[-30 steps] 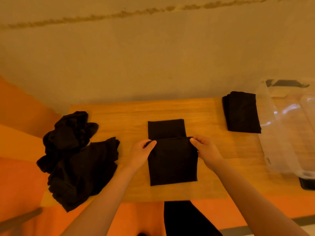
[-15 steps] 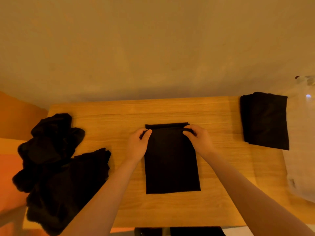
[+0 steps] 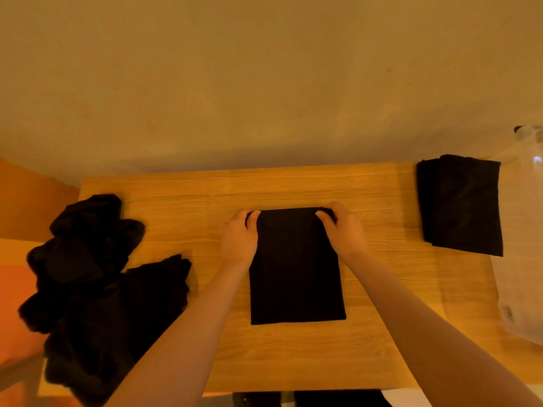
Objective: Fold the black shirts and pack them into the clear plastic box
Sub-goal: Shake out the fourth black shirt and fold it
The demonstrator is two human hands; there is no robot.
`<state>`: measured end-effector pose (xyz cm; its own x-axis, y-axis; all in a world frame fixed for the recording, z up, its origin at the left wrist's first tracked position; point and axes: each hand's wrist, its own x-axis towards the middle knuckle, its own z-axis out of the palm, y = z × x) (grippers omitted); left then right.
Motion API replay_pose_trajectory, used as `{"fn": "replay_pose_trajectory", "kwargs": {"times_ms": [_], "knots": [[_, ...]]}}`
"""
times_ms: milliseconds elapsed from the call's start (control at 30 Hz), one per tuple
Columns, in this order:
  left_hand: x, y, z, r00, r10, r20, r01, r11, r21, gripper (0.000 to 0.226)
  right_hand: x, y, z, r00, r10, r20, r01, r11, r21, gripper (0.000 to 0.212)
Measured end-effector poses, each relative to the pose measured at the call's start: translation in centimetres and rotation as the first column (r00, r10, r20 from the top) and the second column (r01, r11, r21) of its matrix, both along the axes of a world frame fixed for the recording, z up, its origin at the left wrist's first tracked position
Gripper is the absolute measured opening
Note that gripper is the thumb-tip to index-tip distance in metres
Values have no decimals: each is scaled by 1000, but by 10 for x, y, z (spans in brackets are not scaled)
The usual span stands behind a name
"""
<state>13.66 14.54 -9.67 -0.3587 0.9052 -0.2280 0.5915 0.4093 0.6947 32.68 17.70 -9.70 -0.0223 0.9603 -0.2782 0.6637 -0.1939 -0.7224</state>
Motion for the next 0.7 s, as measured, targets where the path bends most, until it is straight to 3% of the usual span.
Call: {"fn": "replay_pose_trajectory", "kwargs": {"times_ms": [133,200,233,300,367,433,533,700], "knots": [[-1,5,2,997,18,-80,-21,999,-38,24,-5,-2,2,992,-87,88,84,996,43,23],[0,-1,7,976,75,-205,-72,997,23,24,-4,-9,7,979,-135,154,97,967,234,20],[2,-6,8,961,59,-269,-37,995,89,23,-4,-13,8,976,-98,195,22,933,358,19],[13,-21,6,931,-127,-341,199,962,186,27,-10,-22,6,945,61,320,-223,838,497,27],[23,-36,-4,803,-395,-446,491,863,119,39,-16,-31,-4,832,263,489,-476,792,382,43],[21,-43,-19,679,-512,-526,580,813,-42,52,-14,-35,-14,723,404,561,-572,805,158,58],[11,-44,-28,685,-510,-521,503,848,-168,64,-1,-35,-25,701,422,574,-528,849,20,76],[10,-43,-21,715,-495,-493,378,868,-323,82,0,-39,-21,742,338,579,-389,920,-38,81]]}}
